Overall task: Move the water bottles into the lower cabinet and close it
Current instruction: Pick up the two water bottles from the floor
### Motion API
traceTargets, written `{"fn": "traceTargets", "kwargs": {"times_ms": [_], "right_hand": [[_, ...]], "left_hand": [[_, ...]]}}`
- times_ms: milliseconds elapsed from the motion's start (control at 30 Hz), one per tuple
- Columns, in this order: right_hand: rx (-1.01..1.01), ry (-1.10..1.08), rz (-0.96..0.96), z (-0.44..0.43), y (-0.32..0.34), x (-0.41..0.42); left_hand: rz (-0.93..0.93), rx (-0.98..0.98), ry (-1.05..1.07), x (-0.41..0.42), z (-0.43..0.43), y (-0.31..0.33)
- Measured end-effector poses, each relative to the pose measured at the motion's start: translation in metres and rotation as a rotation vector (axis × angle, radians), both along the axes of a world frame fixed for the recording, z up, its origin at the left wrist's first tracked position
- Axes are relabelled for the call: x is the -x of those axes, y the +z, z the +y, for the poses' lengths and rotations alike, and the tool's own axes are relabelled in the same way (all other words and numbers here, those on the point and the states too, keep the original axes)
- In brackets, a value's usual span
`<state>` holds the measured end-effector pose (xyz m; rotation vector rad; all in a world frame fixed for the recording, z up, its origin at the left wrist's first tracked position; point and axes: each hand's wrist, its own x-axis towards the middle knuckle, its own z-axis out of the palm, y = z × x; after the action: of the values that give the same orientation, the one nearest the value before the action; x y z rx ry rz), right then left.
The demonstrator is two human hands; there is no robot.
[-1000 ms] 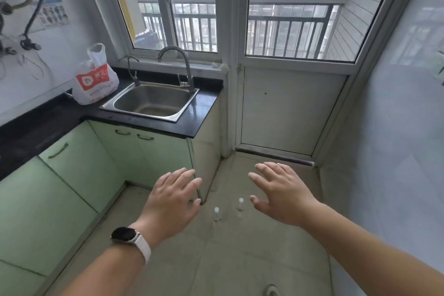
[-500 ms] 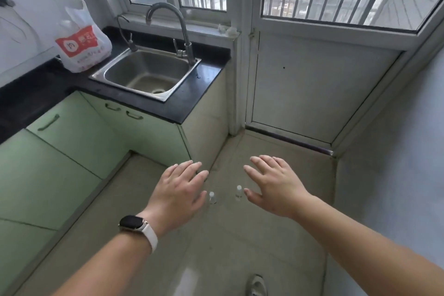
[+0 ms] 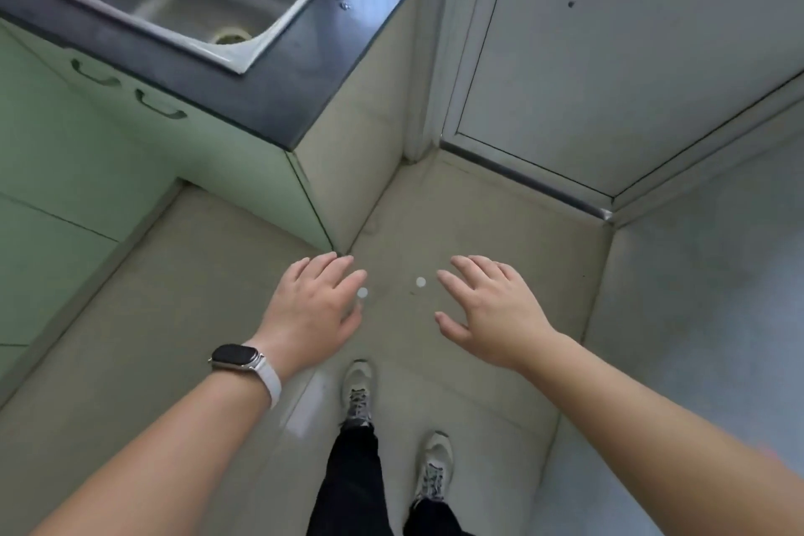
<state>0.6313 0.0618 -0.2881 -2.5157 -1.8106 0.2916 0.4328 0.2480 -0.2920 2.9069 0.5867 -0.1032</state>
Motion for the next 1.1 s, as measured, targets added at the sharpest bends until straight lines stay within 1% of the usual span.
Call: {"fn": "traceTargets", "kwargs": {"times_ms": [133,267,367,533,667,800,900,967,1100], "right_hand": [[0.029,-0.061,0.062,0.027,-0.063,-0.01],[0.023,-0.146,0.121,0.048,-0.144,-0.031],[0.034,-0.215,0.159,0.058,-0.215,-0.045],[0.111,-0.293,0.244,0.066,-0.326,-0.055],[0.129,-0.329,0.288,0.069,-0.407,-0.056],[0.118,-0.394,0.318,0.076,-0.472,-0.059],[0.1,-0.523,0.356,0.079,-0.51,-0.063],[0.071,-0.598,0.408,0.08,-0.534,-0.067],[0.036,-0.674,0.556,0.077,-0.579,-0.068]], "left_hand": [[0.017,0.081,0.058,-0.021,0.031,-0.072],[0.023,0.184,0.132,-0.04,0.049,-0.165],[0.031,0.246,0.205,-0.047,0.052,-0.242],[0.072,0.367,0.362,-0.047,0.051,-0.355],[0.091,0.406,0.41,-0.042,0.049,-0.436],[0.074,0.455,0.497,-0.035,0.047,-0.496],[0.068,0.506,0.542,-0.031,0.049,-0.534],[0.055,0.562,0.583,-0.032,0.052,-0.557],[0.019,0.676,0.649,-0.043,0.056,-0.593]]}}
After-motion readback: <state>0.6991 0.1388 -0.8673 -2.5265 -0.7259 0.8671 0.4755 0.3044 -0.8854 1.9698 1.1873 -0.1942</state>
